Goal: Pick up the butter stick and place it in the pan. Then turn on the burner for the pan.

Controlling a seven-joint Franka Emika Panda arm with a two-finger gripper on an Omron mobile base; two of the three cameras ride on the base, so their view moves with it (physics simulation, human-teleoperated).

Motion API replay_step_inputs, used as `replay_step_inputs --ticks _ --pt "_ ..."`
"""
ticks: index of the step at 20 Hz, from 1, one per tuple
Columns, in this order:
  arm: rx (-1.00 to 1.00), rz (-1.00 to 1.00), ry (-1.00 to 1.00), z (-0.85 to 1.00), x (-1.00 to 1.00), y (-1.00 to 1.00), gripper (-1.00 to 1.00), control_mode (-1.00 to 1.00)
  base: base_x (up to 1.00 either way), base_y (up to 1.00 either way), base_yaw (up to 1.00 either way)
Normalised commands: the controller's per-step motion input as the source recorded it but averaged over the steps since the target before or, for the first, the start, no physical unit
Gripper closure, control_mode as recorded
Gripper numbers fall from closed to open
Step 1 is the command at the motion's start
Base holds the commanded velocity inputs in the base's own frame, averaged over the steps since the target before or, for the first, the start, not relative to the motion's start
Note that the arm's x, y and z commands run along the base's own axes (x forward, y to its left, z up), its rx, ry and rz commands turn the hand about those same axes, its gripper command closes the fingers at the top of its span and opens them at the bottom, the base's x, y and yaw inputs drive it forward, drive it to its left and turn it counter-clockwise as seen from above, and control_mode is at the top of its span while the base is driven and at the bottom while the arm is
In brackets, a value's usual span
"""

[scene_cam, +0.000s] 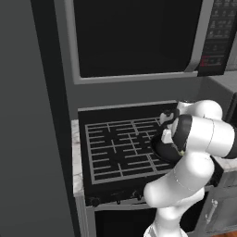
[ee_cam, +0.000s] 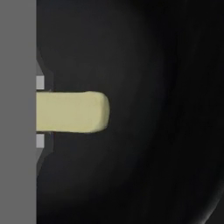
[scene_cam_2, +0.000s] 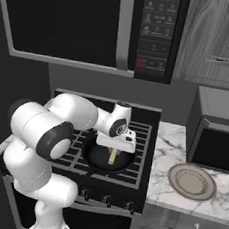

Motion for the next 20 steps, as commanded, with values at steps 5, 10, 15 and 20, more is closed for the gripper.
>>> replay_step_inputs --ticks 5,10,15,20 --pt "0.00 0.00 0.00 -0.09 0.00 0.00 -1.00 -1.00 0.00 0.00 0.00" --pt "0.00 0.00 0.00 0.00 0.00 0.00 -1.00 -1.00 0.00 0.00 0.00" --pt "0.00 0.00 0.00 0.00 0.00 0.00 -1.00 -1.00 0.00 0.00 0.00" --pt "0.01 0.00 -0.04 0.21 -0.01 0.00 -1.00 -1.00 0.00 0.00 0.00"
